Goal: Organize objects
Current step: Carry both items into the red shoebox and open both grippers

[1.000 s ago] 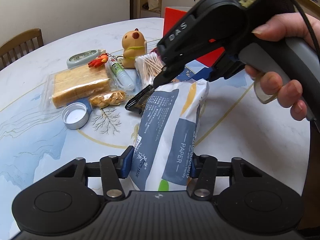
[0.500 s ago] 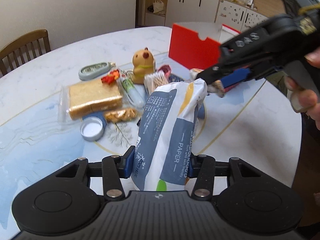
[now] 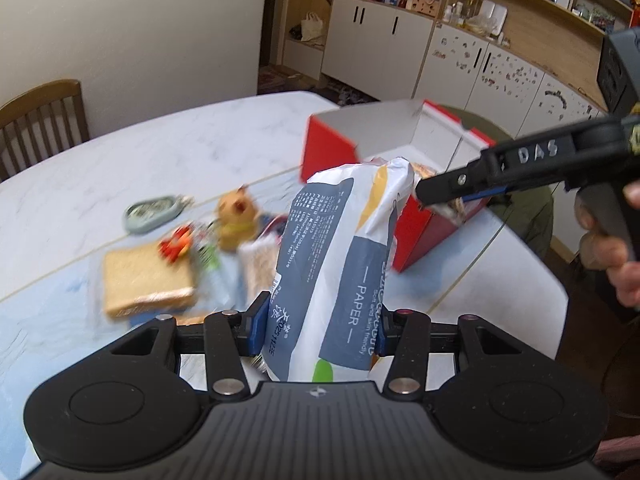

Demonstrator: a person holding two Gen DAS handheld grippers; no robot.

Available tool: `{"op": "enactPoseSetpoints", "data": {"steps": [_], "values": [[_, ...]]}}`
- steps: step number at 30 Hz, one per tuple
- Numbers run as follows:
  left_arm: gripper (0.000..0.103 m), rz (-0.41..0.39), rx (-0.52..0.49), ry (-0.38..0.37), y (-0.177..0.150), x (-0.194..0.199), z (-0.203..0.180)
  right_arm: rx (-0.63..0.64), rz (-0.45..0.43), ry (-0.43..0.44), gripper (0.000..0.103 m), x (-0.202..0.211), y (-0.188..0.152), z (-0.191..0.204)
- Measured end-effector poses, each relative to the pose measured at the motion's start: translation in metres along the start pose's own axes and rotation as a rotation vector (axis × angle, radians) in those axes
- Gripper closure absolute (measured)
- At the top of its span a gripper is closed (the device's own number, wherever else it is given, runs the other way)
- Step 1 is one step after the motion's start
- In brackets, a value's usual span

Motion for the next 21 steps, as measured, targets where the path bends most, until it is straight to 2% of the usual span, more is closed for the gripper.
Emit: {"op": "enactPoseSetpoints", "data": {"steps": [8,14,21], "values": [[0.056,0.018,0.016,-0.019,0.049,-0.037,-0.055,0.011,-0.004,0.002,0.058,0.004,0.023,-0.067],[0.056,0.037,-0.008,0.002,0.083,-0.074,-0.091,-0.008,0.003,-0.009,0.058,-0.004,0.033,-0.116],[0.056,0.104,-0.015,0.014,0.111,-0.127,-0.119,0.024,0.016,-0.052,0.058,-0.021,0.034,-0.156]]}}
Point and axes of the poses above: each gripper's, at about its wrist camera, not at the fingertips, and x roughly against the way its jaws point, z to its left, y to its top, the point moved 9 cm from there along -x, roughly the way its jaws point, and after that the axes turned 7 degrees about x, right-handed, at the moved point
